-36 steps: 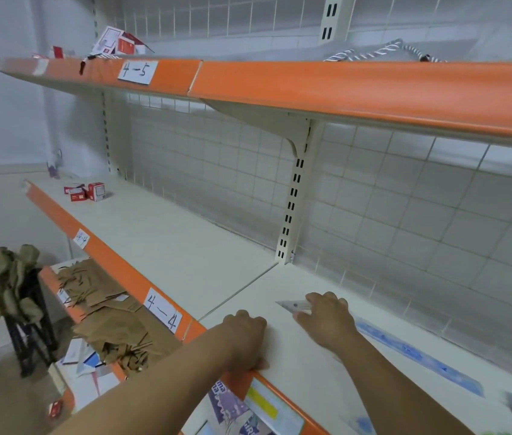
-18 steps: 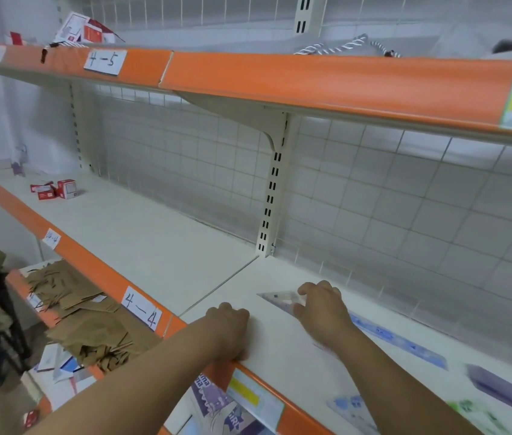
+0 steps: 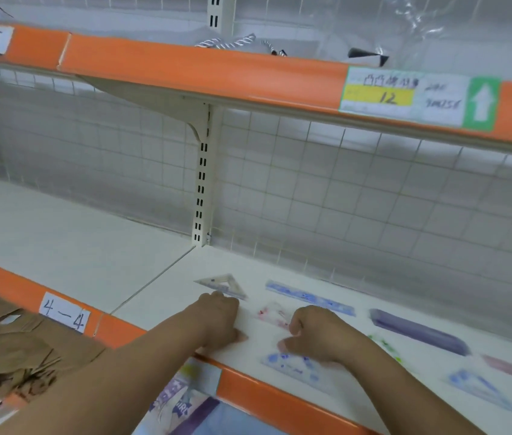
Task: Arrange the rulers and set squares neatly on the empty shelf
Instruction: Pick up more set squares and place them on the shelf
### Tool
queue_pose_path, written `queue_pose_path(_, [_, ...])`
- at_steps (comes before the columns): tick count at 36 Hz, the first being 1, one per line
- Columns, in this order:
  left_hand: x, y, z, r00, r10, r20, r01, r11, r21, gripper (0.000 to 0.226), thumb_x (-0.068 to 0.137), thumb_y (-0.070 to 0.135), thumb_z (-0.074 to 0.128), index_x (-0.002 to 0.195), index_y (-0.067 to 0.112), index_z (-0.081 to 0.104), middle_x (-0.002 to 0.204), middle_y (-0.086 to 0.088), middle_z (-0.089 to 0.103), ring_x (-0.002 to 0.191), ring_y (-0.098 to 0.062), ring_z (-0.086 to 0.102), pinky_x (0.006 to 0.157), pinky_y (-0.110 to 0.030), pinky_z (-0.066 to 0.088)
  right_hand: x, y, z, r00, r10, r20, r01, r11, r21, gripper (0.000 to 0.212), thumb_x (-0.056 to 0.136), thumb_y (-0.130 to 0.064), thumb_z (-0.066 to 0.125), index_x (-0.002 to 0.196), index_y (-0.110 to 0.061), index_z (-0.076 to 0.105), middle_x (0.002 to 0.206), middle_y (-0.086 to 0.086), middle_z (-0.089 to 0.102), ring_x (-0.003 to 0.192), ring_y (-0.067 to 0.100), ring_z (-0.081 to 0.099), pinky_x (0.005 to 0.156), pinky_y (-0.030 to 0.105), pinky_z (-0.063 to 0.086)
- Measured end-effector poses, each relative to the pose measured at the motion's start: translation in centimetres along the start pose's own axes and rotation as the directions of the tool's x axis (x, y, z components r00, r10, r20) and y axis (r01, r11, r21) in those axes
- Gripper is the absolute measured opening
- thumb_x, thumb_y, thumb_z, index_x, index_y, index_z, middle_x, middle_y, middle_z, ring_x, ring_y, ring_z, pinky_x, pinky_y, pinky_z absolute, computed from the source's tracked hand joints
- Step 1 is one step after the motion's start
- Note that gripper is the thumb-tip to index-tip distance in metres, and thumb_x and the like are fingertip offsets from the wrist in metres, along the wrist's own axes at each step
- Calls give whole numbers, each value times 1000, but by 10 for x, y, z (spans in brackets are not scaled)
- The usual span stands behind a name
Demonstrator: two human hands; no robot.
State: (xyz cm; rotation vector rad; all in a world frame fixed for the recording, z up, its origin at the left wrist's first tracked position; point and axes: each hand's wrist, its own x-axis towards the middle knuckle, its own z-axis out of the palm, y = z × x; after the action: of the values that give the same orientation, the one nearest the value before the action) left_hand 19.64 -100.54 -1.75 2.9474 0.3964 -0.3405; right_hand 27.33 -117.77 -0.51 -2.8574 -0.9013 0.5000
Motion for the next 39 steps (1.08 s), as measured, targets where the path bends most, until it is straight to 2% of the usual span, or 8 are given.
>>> queue_pose_path(2, [1, 13, 2, 999, 43, 2, -43, 999, -9, 56, 93, 50, 51, 134, 14, 42, 139, -16, 39, 127, -31, 39, 104, -35, 35, -12, 9, 0, 998, 57, 30, -56, 998, -31, 56, 83, -53, 64, 120, -13, 56, 123, 5, 55, 109, 21, 54, 90, 32, 45])
queue_pose_path(7, [1, 37, 7, 993, 118, 13, -118, 993, 25, 50, 95, 39, 51, 136, 13, 39, 139, -15, 39, 128, -31, 39, 105, -36, 34, -26, 20, 17, 995, 100, 26, -99, 995, -19, 74, 78, -57, 68, 134, -14, 43, 134, 6, 42, 120, 23, 46, 97, 32, 42])
queue_pose_path(15, [-6, 35, 12, 998, 55, 22, -57, 993, 101, 37, 96, 24, 42, 132, 12, 41, 135, -14, 39, 124, -31, 41, 101, -34, 35, -28, 25, 32, 988, 153, -18, -152, 987, 57, 63, 84, -46, 66, 133, -12, 45, 131, 9, 41, 119, 24, 46, 95, 29, 40])
queue_pose_path(17, [-8, 34, 12, 998, 48, 27, -51, 994, 100, 38, 97, 23, 42, 133, 12, 40, 134, -14, 38, 124, -30, 41, 101, -33, 34, -28, 24, 30, 983, 182, 10, -182, 981, 62, 58, 84, -44, 66, 129, -11, 48, 127, 9, 43, 112, 23, 49, 87, 27, 42])
queue_pose_path(20, [-11, 34, 14, 999, 46, 25, -49, 993, 110, 41, 96, 25, 44, 135, 13, 38, 134, -14, 37, 123, -29, 42, 99, -31, 34, -26, 23, 28, 976, 214, 30, -216, 975, 61, 37, 84, -43, 66, 98, -12, 53, 112, 8, 45, 85, 20, 48, 59, 22, 35])
queue_pose_path(26, [-15, 35, 17, 999, 42, 26, -44, 993, 108, 45, 96, 28, 48, 136, 13, 37, 134, -14, 36, 123, -30, 42, 100, -32, 35, -26, 12, 29, 980, 201, -14, -198, 975, 104, 79, 78, -63, 63, 134, -12, 40, 131, 9, 39, 122, 25, 41, 98, 34, 38])
queue_pose_path(35, [-19, 34, 18, 998, 56, 3, -56, 992, 115, 43, 98, 26, 44, 137, 13, 35, 136, -14, 35, 124, -29, 39, 100, -31, 33, -22, -1, 32, 971, 240, 6, -239, 966, 98, 60, 85, -44, 65, 128, -9, 44, 131, 13, 40, 121, 28, 43, 100, 31, 38])
queue_pose_path(39, [-19, 35, 19, 997, 73, -12, -71, 989, 128, 41, 99, 24, 43, 137, 12, 35, 137, -14, 35, 125, -27, 38, 100, -30, 32, -22, -1, 31, 972, 233, -5, -231, 965, 127, 64, 83, -43, 67, 132, -10, 40, 132, 12, 41, 121, 28, 43, 97, 33, 39])
